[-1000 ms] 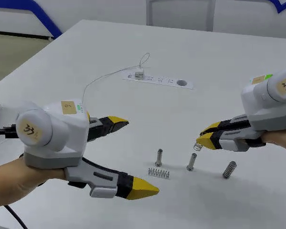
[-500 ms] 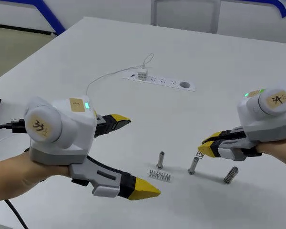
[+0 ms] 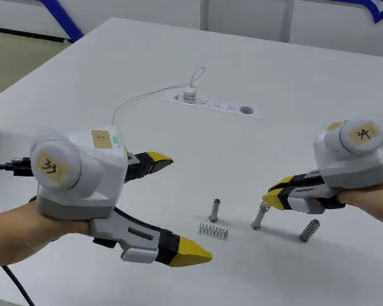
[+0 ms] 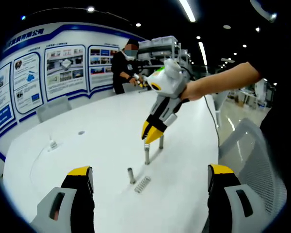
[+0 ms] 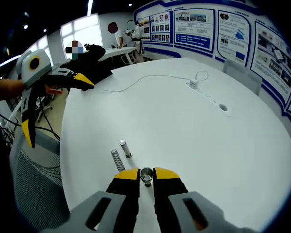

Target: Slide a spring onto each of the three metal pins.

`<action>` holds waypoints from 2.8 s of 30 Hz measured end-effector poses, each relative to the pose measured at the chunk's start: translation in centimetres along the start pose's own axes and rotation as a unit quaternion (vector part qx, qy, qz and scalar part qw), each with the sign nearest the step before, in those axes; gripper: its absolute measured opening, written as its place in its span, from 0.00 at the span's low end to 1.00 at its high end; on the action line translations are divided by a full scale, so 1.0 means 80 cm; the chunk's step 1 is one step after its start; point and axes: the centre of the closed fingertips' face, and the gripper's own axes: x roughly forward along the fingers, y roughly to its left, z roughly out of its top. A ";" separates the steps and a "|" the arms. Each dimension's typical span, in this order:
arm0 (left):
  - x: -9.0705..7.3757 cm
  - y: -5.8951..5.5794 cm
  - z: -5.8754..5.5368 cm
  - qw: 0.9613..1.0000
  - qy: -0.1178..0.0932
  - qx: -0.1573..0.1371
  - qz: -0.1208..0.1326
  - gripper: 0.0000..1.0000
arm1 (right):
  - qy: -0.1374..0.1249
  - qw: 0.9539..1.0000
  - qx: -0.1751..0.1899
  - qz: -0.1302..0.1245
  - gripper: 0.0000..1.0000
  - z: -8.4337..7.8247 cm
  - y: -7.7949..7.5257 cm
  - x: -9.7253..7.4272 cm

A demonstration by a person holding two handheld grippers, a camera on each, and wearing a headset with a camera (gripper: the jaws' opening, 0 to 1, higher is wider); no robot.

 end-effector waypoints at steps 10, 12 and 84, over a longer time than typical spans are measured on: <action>0.011 0.003 -0.004 1.000 -0.003 0.011 -0.017 1.00 | 0.013 1.000 0.002 -0.015 0.11 -0.008 0.002 0.011; 0.013 0.004 -0.006 1.000 -0.002 0.011 -0.020 1.00 | 0.017 1.000 -0.002 -0.020 0.11 -0.011 0.001 0.014; 0.012 0.012 -0.012 1.000 0.004 -0.014 -0.015 1.00 | -0.011 0.993 -0.109 0.030 0.20 -0.009 0.086 0.053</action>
